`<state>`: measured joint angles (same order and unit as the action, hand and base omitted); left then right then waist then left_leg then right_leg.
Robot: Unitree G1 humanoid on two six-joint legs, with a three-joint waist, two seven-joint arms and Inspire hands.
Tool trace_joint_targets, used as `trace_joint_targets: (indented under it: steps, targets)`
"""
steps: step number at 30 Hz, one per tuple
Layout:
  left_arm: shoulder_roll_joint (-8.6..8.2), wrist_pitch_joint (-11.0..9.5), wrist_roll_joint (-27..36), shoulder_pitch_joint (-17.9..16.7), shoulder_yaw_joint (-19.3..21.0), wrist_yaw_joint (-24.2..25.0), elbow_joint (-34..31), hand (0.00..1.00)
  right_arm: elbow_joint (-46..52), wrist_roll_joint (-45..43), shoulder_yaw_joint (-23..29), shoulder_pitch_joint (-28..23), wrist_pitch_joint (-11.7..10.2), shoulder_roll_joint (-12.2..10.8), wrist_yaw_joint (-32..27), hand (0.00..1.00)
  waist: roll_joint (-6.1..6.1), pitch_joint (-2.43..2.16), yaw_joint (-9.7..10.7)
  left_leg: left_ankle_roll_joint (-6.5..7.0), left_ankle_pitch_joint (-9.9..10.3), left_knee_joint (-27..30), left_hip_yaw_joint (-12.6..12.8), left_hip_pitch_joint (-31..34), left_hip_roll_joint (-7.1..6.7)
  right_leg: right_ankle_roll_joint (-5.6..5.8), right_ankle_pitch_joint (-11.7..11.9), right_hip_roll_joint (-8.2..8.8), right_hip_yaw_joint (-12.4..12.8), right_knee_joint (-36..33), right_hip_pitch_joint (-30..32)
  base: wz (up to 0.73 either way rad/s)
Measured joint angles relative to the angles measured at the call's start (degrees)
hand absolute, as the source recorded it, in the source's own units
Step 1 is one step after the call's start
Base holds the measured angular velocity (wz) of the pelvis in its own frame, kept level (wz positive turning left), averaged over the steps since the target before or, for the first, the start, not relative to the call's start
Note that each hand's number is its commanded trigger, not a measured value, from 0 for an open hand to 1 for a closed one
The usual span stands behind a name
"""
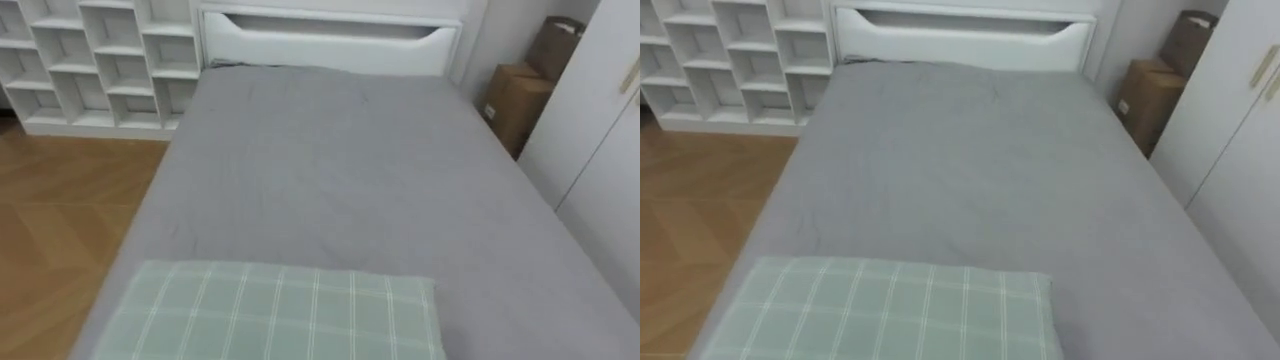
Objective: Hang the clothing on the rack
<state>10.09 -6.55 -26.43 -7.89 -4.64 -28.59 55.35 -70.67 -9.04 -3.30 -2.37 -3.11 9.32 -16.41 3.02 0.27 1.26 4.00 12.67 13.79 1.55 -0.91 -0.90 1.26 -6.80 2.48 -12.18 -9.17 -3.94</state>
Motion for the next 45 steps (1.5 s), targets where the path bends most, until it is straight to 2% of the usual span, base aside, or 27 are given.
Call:
trace_joint_targets:
  steps: [2,7,12,18,20,22,24,26,30,33,37,40,45]
  targets:
    - [0.04,-0.02,0.18,-0.56,0.94,-0.12,2.21,0.0,-0.28,0.14,-0.15,-0.04,0.06,-0.69,0.01,0.0,-0.04,-0.07,-0.34,-0.14,-0.08,-1.4,-0.29,-1.35,-0.32,0.24,-0.15,-0.1,0.55,1.09,-1.41,0.12]
    - [-0.13,0.61,2.1,-3.62,3.79,-0.12,2.88,0.0,-0.4,1.27,-0.07,-0.93,0.32,-0.83,0.06,0.0,-0.03,-0.08,-1.0,-0.22,-0.14,-2.69,-0.31,-2.79,-0.51,0.63,-0.44,-0.13,0.52,1.53,-2.32,0.0]
    - [-0.26,2.69,2.42,-5.33,5.96,-0.81,3.28,0.0,-0.47,1.23,0.04,-2.0,1.25,-0.82,1.19,0.0,0.04,-0.14,-1.46,-0.17,-0.13,-3.48,-1.05,-4.38,-0.81,1.02,-0.84,0.13,1.15,1.48,-3.63,0.04]
    - [-0.9,5.91,8.59,-7.44,10.6,-1.61,4.92,0.0,-1.23,0.89,0.17,-2.31,3.99,-0.84,2.93,0.0,0.04,-0.16,-1.84,-0.07,-0.08,-3.46,-1.92,-4.75,-0.95,1.09,-1.07,0.39,1.21,1.5,-4.27,0.04]
    - [-1.05,7.0,9.92,-8.03,12.11,-1.45,6.64,0.0,-2.9,-0.68,0.2,-2.3,4.99,-0.72,3.81,0.0,-0.34,-0.33,-2.06,-0.07,-0.09,-3.27,-1.88,-4.83,-0.91,1.09,-1.07,0.4,1.1,1.45,-4.4,0.0]
    - [-1.17,8.01,11.61,-8.24,13.97,-0.19,9.1,0.0,-3.73,-1.46,0.77,-2.57,6.03,-0.71,5.22,0.0,-0.65,-0.2,-2.24,-0.09,-0.1,-3.31,-1.87,-5.46,-0.87,1.09,-1.09,0.39,1.03,1.49,-4.98,0.0]
    - [-1.54,8.93,13.65,-8.73,15.96,1.36,10.58,0.0,-3.72,-1.9,1.28,-3.81,6.54,-0.64,6.45,0.0,-1.0,-0.4,-2.84,-0.11,-0.07,-3.37,-1.8,-6.12,-0.86,1.03,-1.32,0.41,0.9,1.38,-5.58,0.0]
    - [-2.08,9.77,16.03,-9.17,16.81,3.75,11.54,0.0,-3.62,-2.57,1.34,-4.87,7.64,-0.63,8.4,0.0,-1.22,-0.32,-3.22,-0.13,-0.05,-3.26,-1.97,-6.13,-0.92,0.96,-1.37,0.45,0.88,1.28,-5.66,0.0]
    - [-2.98,11.09,16.82,-9.28,16.7,9.08,14.04,0.0,-3.58,-3.04,1.47,-5.53,8.66,-0.63,11.53,0.0,-1.38,-0.12,-3.16,-0.43,0.19,-3.11,-2.11,-6.11,-0.91,0.9,-1.4,0.46,0.96,1.06,-5.7,0.02]
    - [-3.22,11.75,16.61,-9.29,14.68,14.01,14.45,0.0,-3.57,-6.04,1.77,-5.43,8.93,-0.7,14.26,0.0,-1.43,-0.09,-3.14,-0.32,0.05,-2.85,-2.18,-6.11,-0.84,0.56,-1.73,0.46,0.94,0.42,-5.52,0.01]
    - [-3.13,12.43,16.02,-7.63,12.79,16.81,14.44,0.0,-3.55,-9.3,2.23,-4.61,9.13,-0.67,16.13,0.0,-1.51,-0.06,-2.93,-0.41,0.02,-2.35,-2.25,-5.32,-0.86,0.35,-1.86,0.41,0.91,0.4,-4.98,0.01]
    - [-2.93,12.66,12.64,-6.1,10.86,18.14,14.33,0.0,-3.53,-9.9,2.16,-4.43,9.53,-0.81,16.65,0.0,-1.44,-0.06,-2.72,-0.44,0.01,-2.09,-2.38,-5.19,-0.99,0.25,-2.25,0.42,0.97,0.39,-5.08,0.05]
    - [-3.05,14.98,10.43,-3.93,8.62,19.09,13.54,0.0,-3.11,-9.86,2.03,-4.38,10.94,-1.04,17.32,0.0,-1.3,-0.17,-2.1,-0.45,0.0,-2.04,-2.12,-4.93,-1.0,0.26,-2.77,0.46,1.15,0.5,-5.02,0.04]
